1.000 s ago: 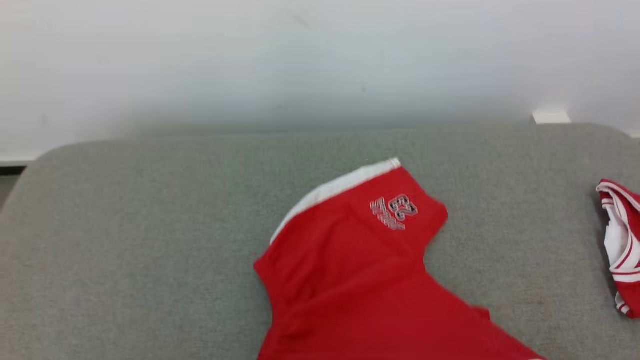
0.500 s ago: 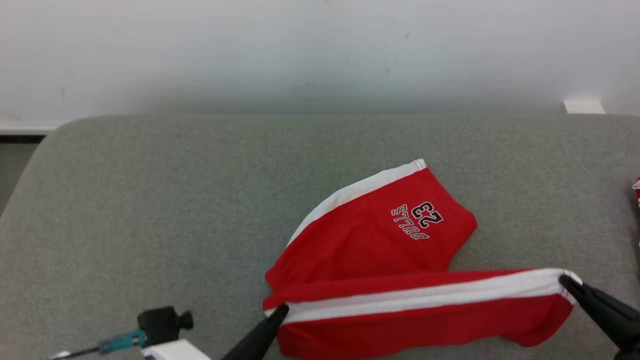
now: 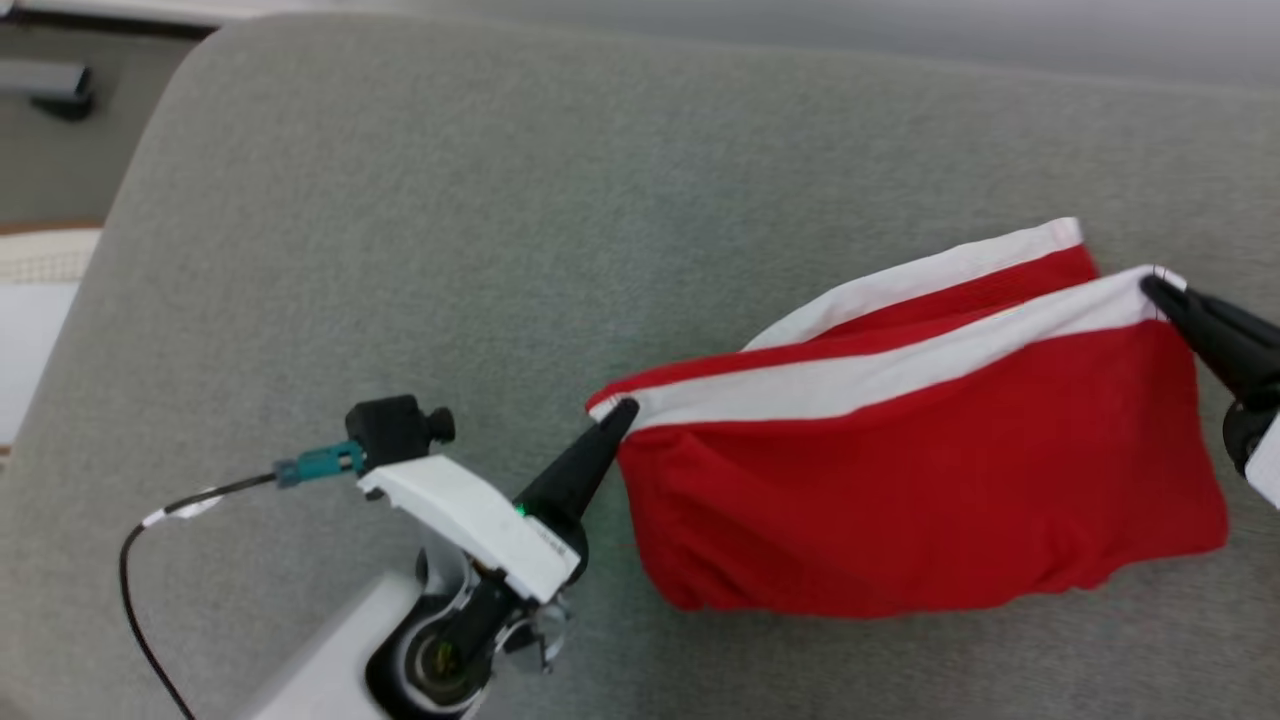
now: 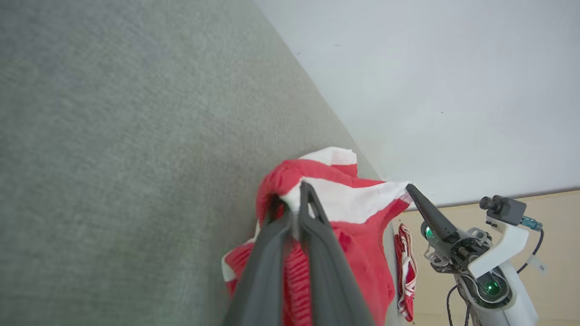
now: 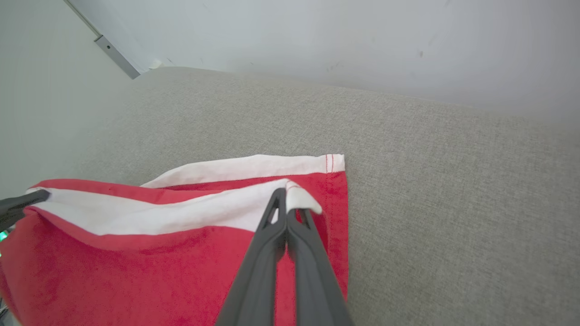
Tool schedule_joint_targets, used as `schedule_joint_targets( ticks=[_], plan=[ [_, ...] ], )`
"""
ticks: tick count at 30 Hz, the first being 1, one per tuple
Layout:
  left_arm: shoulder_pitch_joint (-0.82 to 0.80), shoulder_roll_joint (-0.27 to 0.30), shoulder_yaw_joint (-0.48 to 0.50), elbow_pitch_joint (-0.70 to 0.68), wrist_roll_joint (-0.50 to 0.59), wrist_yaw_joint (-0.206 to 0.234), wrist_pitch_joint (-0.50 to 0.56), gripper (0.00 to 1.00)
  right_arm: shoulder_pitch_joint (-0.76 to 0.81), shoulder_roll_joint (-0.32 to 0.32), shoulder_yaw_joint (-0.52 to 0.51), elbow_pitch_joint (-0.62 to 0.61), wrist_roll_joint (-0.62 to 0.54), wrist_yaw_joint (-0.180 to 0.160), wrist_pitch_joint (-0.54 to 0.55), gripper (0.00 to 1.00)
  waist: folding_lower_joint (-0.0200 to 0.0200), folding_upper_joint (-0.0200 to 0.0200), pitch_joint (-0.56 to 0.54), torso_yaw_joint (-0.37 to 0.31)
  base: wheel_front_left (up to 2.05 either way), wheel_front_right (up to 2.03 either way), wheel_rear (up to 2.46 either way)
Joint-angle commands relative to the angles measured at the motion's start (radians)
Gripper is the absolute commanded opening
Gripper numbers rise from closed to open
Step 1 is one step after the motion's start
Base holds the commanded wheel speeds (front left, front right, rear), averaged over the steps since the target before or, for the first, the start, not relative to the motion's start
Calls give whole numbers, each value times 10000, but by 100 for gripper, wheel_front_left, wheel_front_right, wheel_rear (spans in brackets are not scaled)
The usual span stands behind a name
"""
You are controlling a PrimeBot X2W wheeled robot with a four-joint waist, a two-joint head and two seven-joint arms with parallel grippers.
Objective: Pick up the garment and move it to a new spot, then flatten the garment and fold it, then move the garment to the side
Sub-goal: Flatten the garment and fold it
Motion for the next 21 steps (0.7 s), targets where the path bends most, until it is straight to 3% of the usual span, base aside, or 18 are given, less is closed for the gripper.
schedule_joint_targets(
  ticks=[1,8,16,17,18,20,21],
  plan=[
    [-242,-118,58,193,144,-51,-121,0,-271,75,18,193,-115,-22,11,0,-3,0,629,622,0,0,0],
    [-1033,-900,66,1193,252,-354,-347,0,-1412,494,301,1228,-620,-22,-367,0,-3,0,1135,915,0,0,0],
    [-994,-1098,144,1600,303,-531,-678,0,-1912,505,693,1932,-594,-22,-793,0,-3,0,1274,989,0,0,0],
    [-950,-1106,123,1609,308,-527,-669,0,-1930,486,723,1998,-658,-22,-899,27,-3,0,1255,975,0,0,0],
    [-901,-1116,94,1612,304,-508,-660,5,-1908,498,788,2057,-679,-22,-974,100,-3,0,1223,951,0,0,0],
    [-781,-1095,48,1578,307,-451,-655,38,-1878,543,876,2124,-584,-22,-1115,100,-3,0,1120,876,0,0,0],
    [-721,-1077,62,1541,292,-440,-674,78,-1880,544,904,2141,-529,-22,-1142,100,-3,0,1065,830,0,0,0]
  ],
)
